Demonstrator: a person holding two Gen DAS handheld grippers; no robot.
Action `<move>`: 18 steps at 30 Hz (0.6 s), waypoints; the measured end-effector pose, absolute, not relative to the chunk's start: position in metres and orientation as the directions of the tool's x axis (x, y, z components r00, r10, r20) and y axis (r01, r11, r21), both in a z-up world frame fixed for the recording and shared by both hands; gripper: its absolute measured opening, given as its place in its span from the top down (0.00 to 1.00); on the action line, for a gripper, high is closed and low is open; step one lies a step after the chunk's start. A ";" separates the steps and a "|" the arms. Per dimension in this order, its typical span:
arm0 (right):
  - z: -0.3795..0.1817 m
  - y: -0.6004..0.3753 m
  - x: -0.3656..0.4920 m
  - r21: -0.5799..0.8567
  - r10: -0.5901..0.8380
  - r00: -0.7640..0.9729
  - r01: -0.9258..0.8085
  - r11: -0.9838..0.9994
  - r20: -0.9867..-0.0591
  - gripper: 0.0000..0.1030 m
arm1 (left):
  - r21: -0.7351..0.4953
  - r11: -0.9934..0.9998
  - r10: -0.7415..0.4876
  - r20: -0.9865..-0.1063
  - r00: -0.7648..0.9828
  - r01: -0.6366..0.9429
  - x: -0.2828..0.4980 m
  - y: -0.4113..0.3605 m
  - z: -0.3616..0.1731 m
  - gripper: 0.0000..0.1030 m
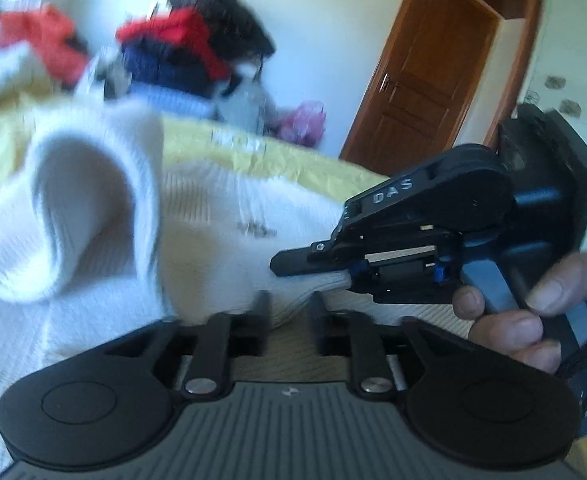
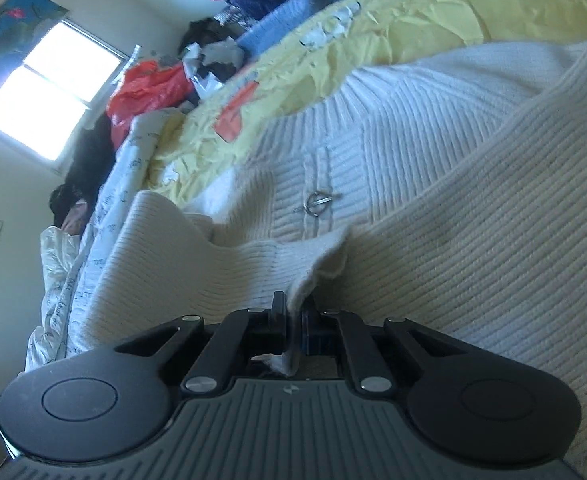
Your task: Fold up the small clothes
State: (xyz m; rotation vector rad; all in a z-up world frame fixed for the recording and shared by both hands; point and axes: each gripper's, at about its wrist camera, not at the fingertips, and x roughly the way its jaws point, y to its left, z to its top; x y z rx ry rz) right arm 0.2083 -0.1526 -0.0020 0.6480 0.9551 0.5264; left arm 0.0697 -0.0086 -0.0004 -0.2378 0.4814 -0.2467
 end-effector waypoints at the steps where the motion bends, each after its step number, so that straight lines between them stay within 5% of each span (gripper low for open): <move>1: 0.002 -0.156 0.208 0.712 0.673 0.485 -0.138 0.689 -0.558 0.89 | -0.243 0.953 -0.268 -0.397 0.878 0.181 0.062 -0.014 0.002 0.38; 2: 0.008 -0.160 0.207 0.715 0.679 0.494 -0.151 0.682 -0.543 0.89 | -0.194 0.964 -0.241 -0.358 0.902 0.180 0.053 -0.020 0.005 0.09; 3: 0.014 -0.165 0.205 0.715 0.680 0.506 -0.163 0.680 -0.531 0.89 | -0.153 0.971 -0.222 -0.312 0.924 0.182 0.044 -0.025 0.007 0.01; 5: 0.029 -0.182 0.202 0.714 0.679 0.536 -0.187 0.675 -0.502 0.89 | -0.113 0.974 -0.218 -0.251 0.943 0.195 0.031 -0.030 0.009 0.00; 9: 0.056 -0.233 0.194 0.699 0.643 0.611 -0.196 0.688 -0.462 0.89 | -0.120 0.976 -0.209 -0.275 0.938 0.183 0.034 -0.030 0.009 0.00; 18: 0.017 -0.292 0.183 0.656 0.534 0.642 -0.064 0.752 -0.550 0.90 | -0.210 0.971 -0.183 -0.337 0.924 0.116 0.047 -0.012 0.008 0.00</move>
